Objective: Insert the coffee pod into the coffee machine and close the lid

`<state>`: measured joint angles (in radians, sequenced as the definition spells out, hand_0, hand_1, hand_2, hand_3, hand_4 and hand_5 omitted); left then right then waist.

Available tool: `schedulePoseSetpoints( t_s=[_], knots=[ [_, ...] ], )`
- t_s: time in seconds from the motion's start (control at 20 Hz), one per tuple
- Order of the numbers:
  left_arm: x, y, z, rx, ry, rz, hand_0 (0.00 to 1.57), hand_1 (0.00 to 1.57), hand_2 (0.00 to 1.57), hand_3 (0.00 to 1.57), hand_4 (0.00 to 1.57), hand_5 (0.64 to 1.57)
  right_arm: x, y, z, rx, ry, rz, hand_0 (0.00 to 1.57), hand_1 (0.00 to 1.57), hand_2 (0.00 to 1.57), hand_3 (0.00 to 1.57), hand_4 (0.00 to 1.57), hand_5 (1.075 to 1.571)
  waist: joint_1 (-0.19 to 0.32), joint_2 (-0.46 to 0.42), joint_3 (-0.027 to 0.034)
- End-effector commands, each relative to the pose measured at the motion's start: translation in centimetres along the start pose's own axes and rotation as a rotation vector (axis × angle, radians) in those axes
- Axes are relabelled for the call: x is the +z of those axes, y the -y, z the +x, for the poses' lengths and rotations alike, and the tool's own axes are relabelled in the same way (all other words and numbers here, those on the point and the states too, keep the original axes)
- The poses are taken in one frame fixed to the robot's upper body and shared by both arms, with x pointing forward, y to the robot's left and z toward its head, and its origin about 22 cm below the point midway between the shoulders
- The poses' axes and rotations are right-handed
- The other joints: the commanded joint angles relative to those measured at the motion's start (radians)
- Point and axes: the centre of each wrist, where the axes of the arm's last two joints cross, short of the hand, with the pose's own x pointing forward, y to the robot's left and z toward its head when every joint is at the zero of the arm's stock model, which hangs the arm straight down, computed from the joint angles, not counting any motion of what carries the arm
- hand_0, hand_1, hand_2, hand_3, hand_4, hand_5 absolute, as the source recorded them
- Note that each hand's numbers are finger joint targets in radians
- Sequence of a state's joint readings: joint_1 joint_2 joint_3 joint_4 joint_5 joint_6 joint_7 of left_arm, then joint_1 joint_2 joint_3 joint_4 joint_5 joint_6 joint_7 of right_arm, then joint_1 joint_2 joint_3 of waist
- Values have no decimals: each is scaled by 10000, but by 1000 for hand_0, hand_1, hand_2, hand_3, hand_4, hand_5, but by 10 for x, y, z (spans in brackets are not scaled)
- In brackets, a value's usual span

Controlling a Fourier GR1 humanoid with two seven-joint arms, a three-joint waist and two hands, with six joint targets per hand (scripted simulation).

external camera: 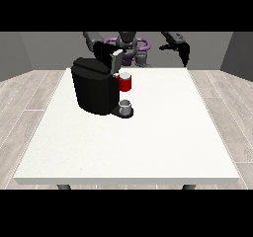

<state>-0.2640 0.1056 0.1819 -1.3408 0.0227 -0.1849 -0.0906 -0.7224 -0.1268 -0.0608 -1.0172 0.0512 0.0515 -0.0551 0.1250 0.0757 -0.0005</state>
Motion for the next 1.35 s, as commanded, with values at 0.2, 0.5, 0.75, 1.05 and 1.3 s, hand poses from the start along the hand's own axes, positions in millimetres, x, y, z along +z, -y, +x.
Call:
schedulePoseSetpoints(
  t_s=[0.2,0.5,0.75,1.05,1.3],
  knots=[
    [1,-9,-4,120,100,44,0,0,0,0,154,1571,-17,-21,27,875,247,469,0,0,0,0,173,1571,70,-167,2],
    [4,7,5,73,810,-556,0,0,0,0,182,1571,-22,-13,22,1029,574,335,0,0,0,0,142,1571,451,-23,4],
    [0,13,-1,209,1124,-335,0,0,0,0,205,1571,-15,-52,19,731,1121,1029,0,0,0,0,30,1571,5,-176,4],
    [18,8,-26,360,210,223,0,0,0,0,192,1571,12,-68,1,-1008,1395,1985,0,0,0,0,275,1571,-705,-1148,4],
    [31,-2,-40,227,-173,759,0,0,0,0,192,1571,78,-80,-61,-2209,173,1156,0,0,0,0,157,1571,-1411,-1685,5]
  ],
)
